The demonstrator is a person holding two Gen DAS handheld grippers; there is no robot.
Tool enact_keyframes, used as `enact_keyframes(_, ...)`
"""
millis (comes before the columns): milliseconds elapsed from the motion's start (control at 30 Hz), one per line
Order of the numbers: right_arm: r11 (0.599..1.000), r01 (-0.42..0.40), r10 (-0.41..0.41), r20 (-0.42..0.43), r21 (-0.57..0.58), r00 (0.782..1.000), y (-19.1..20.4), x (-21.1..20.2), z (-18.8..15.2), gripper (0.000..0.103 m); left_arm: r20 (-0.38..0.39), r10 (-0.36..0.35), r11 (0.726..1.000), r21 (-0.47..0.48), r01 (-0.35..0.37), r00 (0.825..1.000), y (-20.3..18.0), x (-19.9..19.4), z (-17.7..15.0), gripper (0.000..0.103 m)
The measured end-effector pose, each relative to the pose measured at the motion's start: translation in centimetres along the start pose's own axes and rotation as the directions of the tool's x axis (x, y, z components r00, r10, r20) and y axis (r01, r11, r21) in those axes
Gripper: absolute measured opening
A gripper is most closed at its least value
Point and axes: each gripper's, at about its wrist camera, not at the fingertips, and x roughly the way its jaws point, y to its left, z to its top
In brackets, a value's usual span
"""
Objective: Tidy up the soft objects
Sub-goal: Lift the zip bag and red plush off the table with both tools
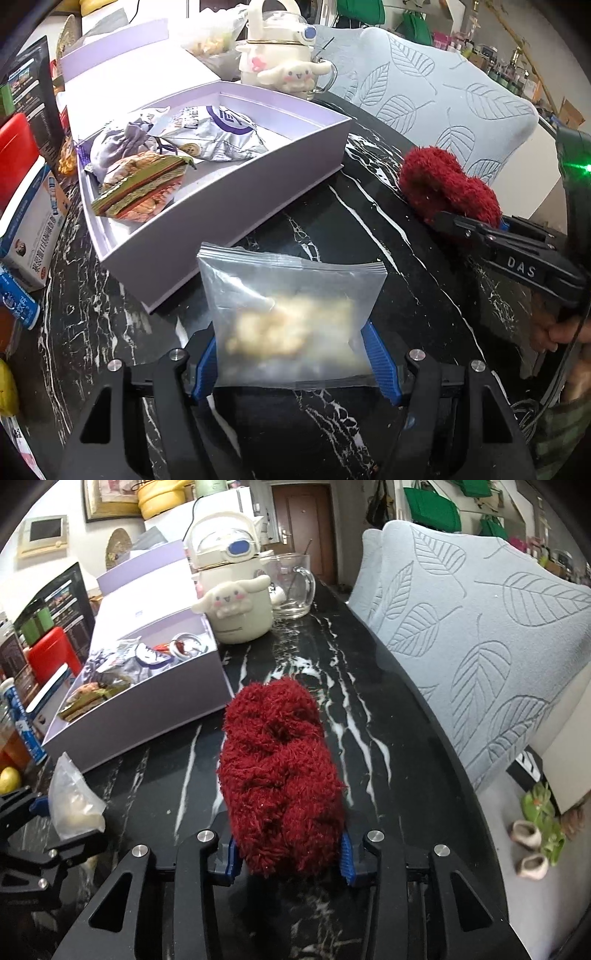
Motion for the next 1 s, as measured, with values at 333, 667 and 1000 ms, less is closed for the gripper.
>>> enact_keyframes(333, 0.999, -0.031, 0.031, 0.009, -0.022, 0.999, 1.8, -2.2, -1.2, 0.039, 0.032, 0.004, 1.000, -0.014, -0.004, 0.999, 0.5, -1.8, -0.9, 0.068)
enact_keyframes(667, 0.998, -0.042, 0.043, 0.042, -0.040, 0.998, 3.0, -5.0, -2.6, 0.039, 0.065, 0.006, 1.000, -0.016, -0.005, 0.998, 0.2, -4.0, -1.9, 0.068)
enact_keyframes(1000, 0.993, -0.088, 0.092, 0.053, -0.076, 0.994, 5.2, -7.2, -4.2, 0.039, 0.102, 0.012, 0.999, -0.032, -0.009, 0.995, 0.5, -6.7, -3.6, 0.068)
